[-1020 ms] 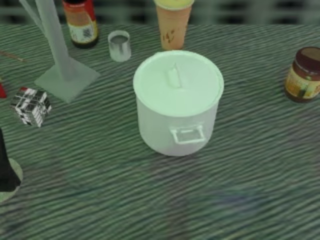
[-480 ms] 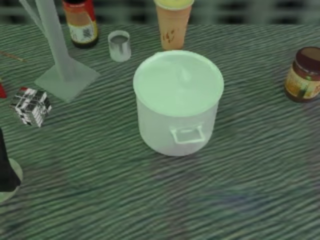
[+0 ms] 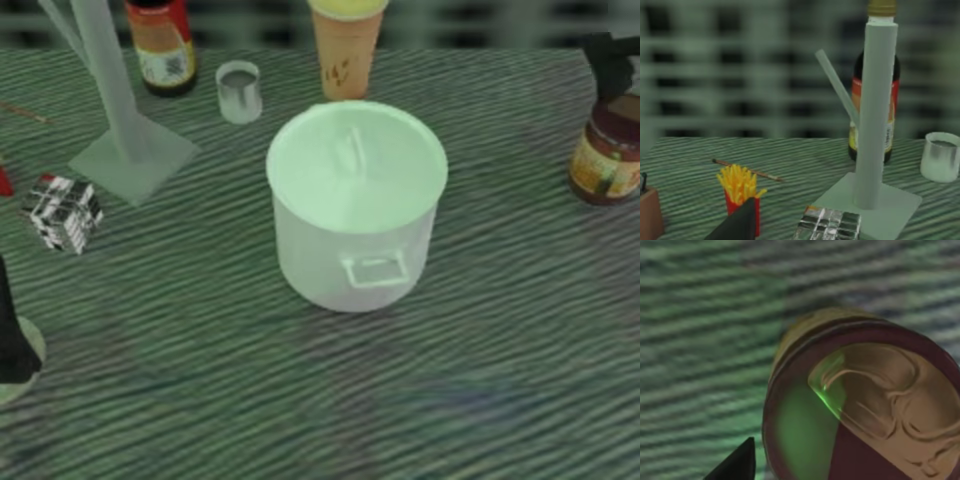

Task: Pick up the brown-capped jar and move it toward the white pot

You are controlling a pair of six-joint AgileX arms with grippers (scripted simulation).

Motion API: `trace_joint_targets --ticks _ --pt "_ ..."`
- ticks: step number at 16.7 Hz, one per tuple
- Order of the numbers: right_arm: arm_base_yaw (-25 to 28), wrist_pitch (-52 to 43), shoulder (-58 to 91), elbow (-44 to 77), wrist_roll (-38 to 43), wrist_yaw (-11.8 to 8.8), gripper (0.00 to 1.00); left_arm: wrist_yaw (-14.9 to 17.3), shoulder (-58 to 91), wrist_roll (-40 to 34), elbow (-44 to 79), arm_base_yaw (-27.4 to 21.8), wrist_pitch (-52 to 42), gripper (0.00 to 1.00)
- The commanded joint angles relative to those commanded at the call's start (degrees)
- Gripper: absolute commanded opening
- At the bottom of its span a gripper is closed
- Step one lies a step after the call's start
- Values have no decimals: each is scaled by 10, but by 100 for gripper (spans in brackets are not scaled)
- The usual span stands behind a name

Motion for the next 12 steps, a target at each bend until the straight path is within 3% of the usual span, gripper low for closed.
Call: trace_joint_targets --ticks 4,12 --pt "7 -37 56 41 -10 -4 100 0 0 0 0 0 0 100" --pt "6 -13 57 18 -11 -4 100 0 0 0 0 0 0 100"
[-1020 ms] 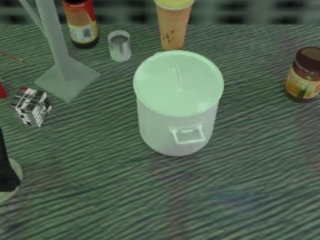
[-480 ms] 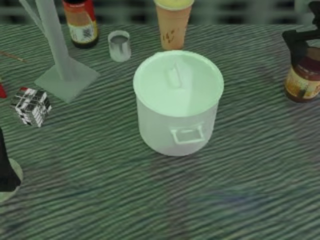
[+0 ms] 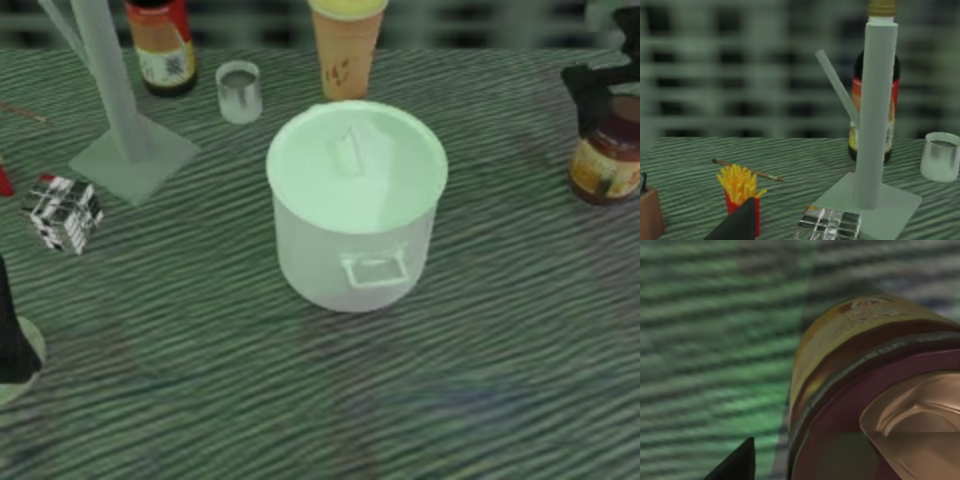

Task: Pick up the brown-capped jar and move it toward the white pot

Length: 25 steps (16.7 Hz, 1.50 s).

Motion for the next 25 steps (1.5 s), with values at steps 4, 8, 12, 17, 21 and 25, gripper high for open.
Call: trace_joint_targets --ticks 4,8,12,17,21,25 --pt "2 66 3 -62 2 0 100 0 0 0 0 0 0 100" --pt "2 84 5 -79 2 0 100 0 0 0 0 0 0 100" --pt "2 84 5 -79 2 0 77 0 0 0 0 0 0 100" --pt "2 84 5 -79 2 0 40 0 0 0 0 0 0 100" --pt "2 84 5 -79 2 0 10 0 0 0 0 0 0 100" --pt "2 84 5 -79 2 0 0 0 0 0 0 0 0 100"
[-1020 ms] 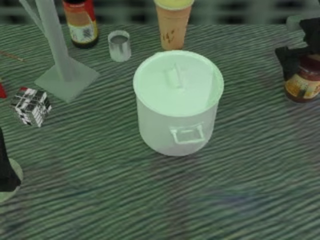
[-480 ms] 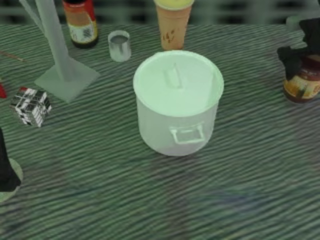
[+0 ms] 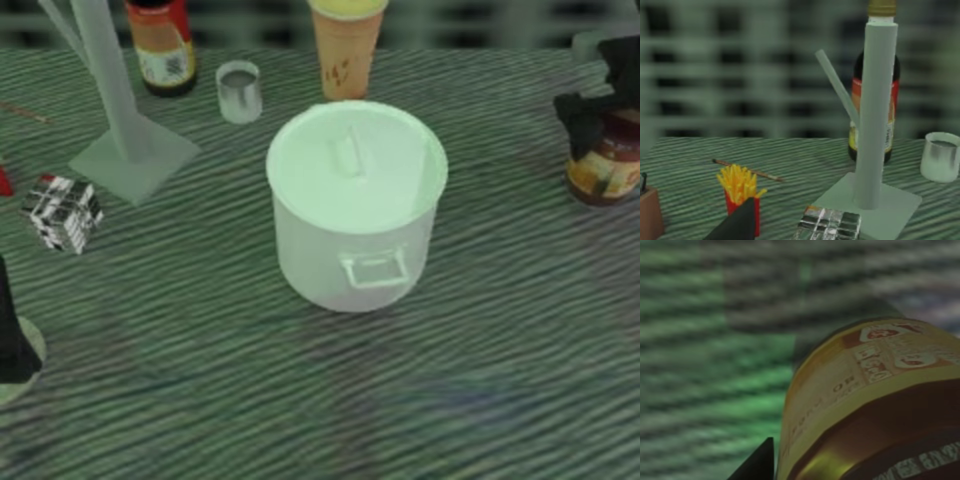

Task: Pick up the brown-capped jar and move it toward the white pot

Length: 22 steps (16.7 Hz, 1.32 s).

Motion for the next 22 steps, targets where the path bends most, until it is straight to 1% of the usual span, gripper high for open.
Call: trace_joint_targets --ticks 8,11,18,22 --pt "-1 -1 -10 -9 0 0 0 0 0 0 0 0 0 100" --pt "1 -7 -68 -62 1 -1 0 0 0 0 0 0 0 100" --pt "8 -31 -267 -231 4 -3 0 0 0 0 0 0 0 100" --pt "9 -35 -288 -252 3 -3 0 0 0 0 0 0 0 100"
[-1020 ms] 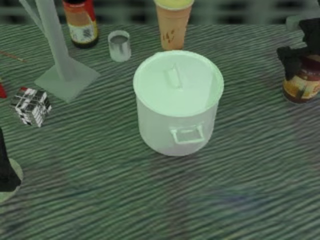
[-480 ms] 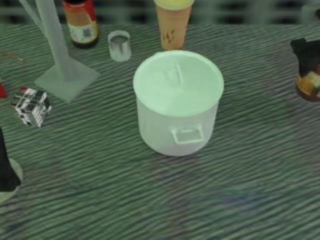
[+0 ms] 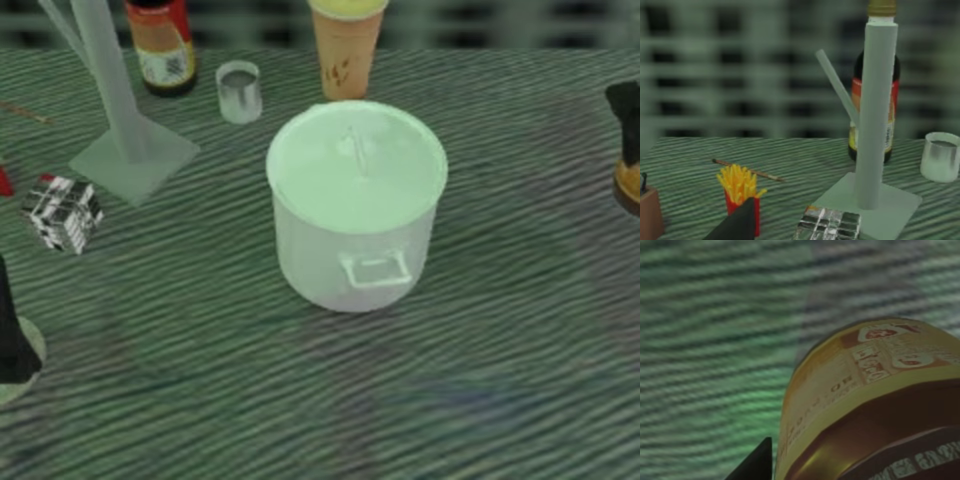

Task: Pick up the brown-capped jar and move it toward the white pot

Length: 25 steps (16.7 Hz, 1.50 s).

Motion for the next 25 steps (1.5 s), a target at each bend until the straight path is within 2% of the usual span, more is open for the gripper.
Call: trace_joint_targets --ticks 5,14,20,25 --pt "12 8 8 1 23 2 0 0 0 0 0 0 0 100" --pt "137 77 51 -29 261 24 0 0 0 0 0 0 0 100" --pt "145 84 51 -33 274 25 0 0 0 0 0 0 0 100" --pt "146 152 71 -80 275 26 0 0 0 0 0 0 0 100"
